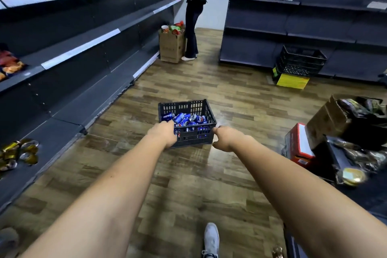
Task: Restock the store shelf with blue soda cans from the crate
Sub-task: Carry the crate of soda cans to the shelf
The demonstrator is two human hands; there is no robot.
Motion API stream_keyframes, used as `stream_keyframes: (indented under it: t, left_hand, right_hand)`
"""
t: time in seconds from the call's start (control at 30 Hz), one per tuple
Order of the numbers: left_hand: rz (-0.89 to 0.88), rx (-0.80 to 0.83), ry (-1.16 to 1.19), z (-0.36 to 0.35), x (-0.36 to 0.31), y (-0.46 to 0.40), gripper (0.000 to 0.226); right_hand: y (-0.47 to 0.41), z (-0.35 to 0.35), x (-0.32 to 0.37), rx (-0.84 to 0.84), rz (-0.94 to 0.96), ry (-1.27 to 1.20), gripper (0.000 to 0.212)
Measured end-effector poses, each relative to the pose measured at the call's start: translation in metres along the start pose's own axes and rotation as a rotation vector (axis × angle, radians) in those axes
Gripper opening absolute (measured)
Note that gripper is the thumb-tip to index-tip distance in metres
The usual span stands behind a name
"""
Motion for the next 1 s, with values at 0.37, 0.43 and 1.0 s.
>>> stream_keyframes:
  t: [0.37, 0.43, 1.0]
  left_hand:
    - [0.035, 0.065, 0.094, 0.009, -0.023, -0.203, 0.042]
    - [0.042, 0.086, 0.112, 0.006, -0.023, -0.229, 0.044]
    - [0.200, 0.231, 0.221, -0.004, 0.112, -0.494, 0.040]
  right_hand:
    - [-0.192, 0.075, -0.077, 0.076, -0.084, -0.092, 0.049]
    - [-0.219, 0.082, -0.083, 0.088, -0.085, -0.067, 0.048]
    - [-0.537, 0.107, -0.063, 0.198, -0.050, -0.035, 0.045]
Point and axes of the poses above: each hand's wrist, its own y-axis away from the middle knuckle, its own z-axis out of the back of the hand, x = y × z, the point moved 7 cm from there along -y, towards the middle knuckle, and after that the axes turned 11 degrees about -z, right-handed, at the moved point
